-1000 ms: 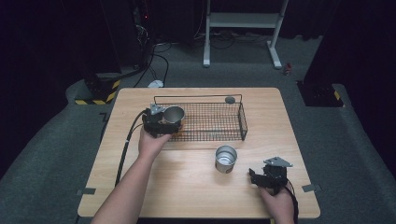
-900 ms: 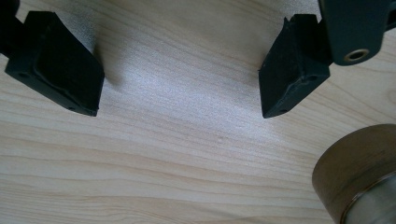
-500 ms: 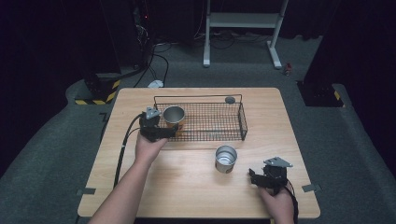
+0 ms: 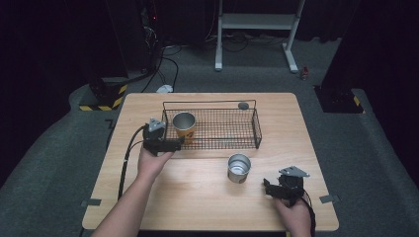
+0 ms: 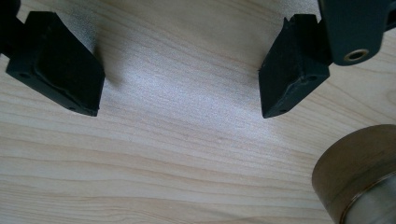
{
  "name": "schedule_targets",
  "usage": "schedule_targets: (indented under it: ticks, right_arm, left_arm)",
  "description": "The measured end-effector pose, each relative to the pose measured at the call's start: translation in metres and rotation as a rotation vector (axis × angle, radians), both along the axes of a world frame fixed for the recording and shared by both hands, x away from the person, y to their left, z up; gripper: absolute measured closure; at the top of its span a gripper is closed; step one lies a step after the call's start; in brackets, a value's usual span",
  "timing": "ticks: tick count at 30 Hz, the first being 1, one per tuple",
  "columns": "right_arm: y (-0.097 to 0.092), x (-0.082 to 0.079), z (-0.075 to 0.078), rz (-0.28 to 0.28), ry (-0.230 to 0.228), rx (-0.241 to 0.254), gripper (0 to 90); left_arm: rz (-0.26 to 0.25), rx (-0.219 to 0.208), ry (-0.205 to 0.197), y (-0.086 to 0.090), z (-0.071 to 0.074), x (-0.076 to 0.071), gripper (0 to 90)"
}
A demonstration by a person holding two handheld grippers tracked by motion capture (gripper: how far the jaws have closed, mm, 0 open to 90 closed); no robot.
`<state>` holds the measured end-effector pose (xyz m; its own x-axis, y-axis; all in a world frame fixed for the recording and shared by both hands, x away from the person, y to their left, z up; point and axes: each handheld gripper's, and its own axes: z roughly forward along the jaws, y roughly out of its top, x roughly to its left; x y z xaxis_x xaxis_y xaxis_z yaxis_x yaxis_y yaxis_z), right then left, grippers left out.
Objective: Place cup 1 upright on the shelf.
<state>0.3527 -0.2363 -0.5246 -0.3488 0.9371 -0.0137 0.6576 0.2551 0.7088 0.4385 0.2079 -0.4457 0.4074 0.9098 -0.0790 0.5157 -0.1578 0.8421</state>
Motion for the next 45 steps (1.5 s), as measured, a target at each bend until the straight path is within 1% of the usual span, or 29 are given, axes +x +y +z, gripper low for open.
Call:
schedule_targets:
  ticks: [3,6,9,14,16,21,23,31,32,36,41,43,45]
  right_arm:
    - [0.0,0.0,0.0,-0.001,0.001,0.0,14.3]
    - [0.0,0.0,0.0,-0.001,0.001,0.001,14.3]
    - [0.0,0.0,0.0,-0.001,0.001,0.0,14.3]
    - [0.0,0.0,0.0,-0.001,0.001,0.001,14.3]
    - [0.0,0.0,0.0,-0.001,0.0,0.0,14.3]
    - [0.0,0.0,0.0,-0.001,0.001,0.001,14.3]
    - [0.0,0.0,0.0,-0.001,0.001,0.001,14.3]
    - [0.0,0.0,0.0,-0.002,0.002,0.002,14.3]
    - [0.0,0.0,0.0,-0.002,0.002,0.003,14.3]
    - [0.0,0.001,0.0,0.002,0.0,-0.001,14.3]
    - [0.0,0.002,0.0,0.005,-0.001,-0.001,14.5]
    - [0.0,0.002,0.0,0.004,-0.002,-0.002,14.5]
    - [0.0,0.002,0.0,0.005,-0.002,-0.002,14.5]
  left_arm:
    - [-0.001,-0.006,0.01,0.003,-0.002,-0.004,0.9]
    - [-0.007,-0.008,0.011,0.005,-0.001,-0.007,0.9]
    - [-0.012,-0.019,0.015,0.007,-0.001,-0.011,1.2]
    - [-0.017,-0.013,0.008,0.008,0.0,-0.016,1.4]
    - [-0.019,-0.017,0.01,0.01,-0.001,-0.018,1.4]
    - [-0.02,-0.012,0.01,0.013,-0.004,-0.023,1.6]
    - [-0.022,-0.016,0.013,0.015,-0.007,-0.025,1.8]
    - [-0.041,-0.007,0.025,0.021,-0.017,-0.036,2.7]
    - [-0.039,-0.011,0.027,0.021,-0.019,-0.037,2.7]
    - [-0.046,-0.016,0.043,0.026,-0.027,-0.045,3.3]
    - [-0.058,-0.008,0.06,0.029,-0.037,-0.055,3.9]
    - [-0.065,-0.008,0.074,0.029,-0.042,-0.058,4.0]
    - [-0.068,0.001,0.083,0.028,-0.046,-0.061,4.0]
